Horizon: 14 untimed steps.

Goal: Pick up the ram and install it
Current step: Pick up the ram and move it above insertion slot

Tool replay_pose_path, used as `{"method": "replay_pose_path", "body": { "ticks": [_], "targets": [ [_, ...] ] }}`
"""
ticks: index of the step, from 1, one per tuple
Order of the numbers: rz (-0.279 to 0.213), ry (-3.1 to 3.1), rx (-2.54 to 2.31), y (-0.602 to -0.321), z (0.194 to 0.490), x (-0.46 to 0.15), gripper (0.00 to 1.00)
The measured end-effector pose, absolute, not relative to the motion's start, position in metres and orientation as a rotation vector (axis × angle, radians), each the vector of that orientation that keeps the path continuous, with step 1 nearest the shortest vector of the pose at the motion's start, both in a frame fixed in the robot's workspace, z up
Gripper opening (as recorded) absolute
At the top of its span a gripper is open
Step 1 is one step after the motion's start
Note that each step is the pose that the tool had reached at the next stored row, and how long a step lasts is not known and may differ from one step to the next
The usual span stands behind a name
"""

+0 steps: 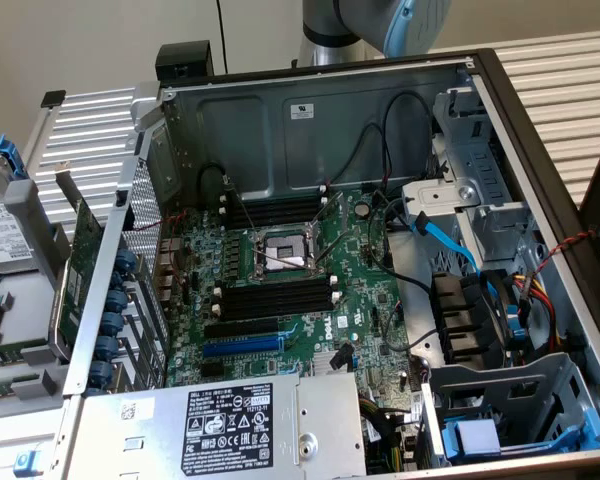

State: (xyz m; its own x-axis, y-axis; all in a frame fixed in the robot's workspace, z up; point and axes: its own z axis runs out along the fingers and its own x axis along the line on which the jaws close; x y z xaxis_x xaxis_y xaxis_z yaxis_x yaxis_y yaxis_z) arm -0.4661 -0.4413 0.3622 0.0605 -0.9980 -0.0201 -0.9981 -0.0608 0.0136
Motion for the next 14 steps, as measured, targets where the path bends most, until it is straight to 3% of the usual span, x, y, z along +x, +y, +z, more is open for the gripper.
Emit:
{"method": "replay_pose_path", "body": {
  "ticks": [14],
  "targets": [
    [0.038,2.15,-2.285,-0.45,0.337,-0.466,0.48]
  ]
}}
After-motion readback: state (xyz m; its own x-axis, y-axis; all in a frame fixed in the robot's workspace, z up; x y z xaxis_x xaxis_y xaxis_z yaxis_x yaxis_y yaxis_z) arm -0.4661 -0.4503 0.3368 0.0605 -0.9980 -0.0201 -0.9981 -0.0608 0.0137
